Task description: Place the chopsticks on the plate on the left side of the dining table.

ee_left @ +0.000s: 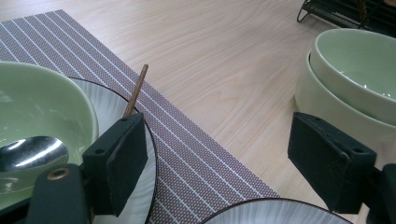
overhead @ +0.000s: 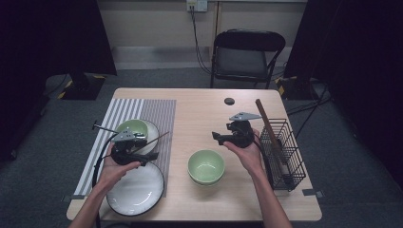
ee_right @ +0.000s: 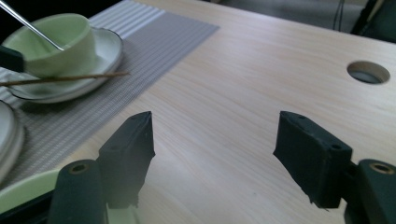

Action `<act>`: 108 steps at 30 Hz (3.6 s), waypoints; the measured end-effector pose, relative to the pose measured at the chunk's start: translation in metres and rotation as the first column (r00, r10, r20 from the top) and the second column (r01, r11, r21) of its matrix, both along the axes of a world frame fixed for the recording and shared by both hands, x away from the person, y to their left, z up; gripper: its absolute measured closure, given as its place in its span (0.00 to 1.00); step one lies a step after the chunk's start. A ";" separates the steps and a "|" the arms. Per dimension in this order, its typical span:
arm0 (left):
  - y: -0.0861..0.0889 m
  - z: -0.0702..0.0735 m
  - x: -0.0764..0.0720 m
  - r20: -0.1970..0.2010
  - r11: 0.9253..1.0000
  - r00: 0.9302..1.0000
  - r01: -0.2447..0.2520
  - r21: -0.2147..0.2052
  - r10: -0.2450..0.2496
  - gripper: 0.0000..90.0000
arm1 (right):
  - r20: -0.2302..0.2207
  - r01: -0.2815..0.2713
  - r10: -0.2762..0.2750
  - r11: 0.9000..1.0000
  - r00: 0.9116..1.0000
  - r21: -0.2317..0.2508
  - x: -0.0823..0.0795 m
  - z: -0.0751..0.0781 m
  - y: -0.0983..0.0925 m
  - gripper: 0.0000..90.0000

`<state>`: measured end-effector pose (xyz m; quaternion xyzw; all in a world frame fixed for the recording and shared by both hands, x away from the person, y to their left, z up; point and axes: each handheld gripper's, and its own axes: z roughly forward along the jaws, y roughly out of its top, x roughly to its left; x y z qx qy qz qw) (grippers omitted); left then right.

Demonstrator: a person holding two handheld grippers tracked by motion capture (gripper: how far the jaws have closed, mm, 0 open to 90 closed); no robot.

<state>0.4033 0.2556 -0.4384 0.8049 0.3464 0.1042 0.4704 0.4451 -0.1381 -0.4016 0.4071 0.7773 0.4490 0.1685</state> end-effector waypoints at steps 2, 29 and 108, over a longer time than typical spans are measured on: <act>0.002 0.000 0.000 0.005 1.000 1.000 0.012 -0.011 -0.012 0.22 | 0.014 -0.016 0.016 1.000 1.000 0.017 -0.004 0.007 0.000 0.31; 0.008 0.002 -0.002 0.033 1.000 0.999 -0.016 0.004 0.016 0.25 | 0.108 -0.051 0.042 0.995 0.993 0.085 -0.004 0.079 -0.038 0.46; 0.006 0.007 -0.002 0.038 1.000 0.999 -0.012 0.003 0.012 0.28 | 0.060 0.159 -0.166 0.982 0.984 0.101 -0.003 0.061 -0.127 0.91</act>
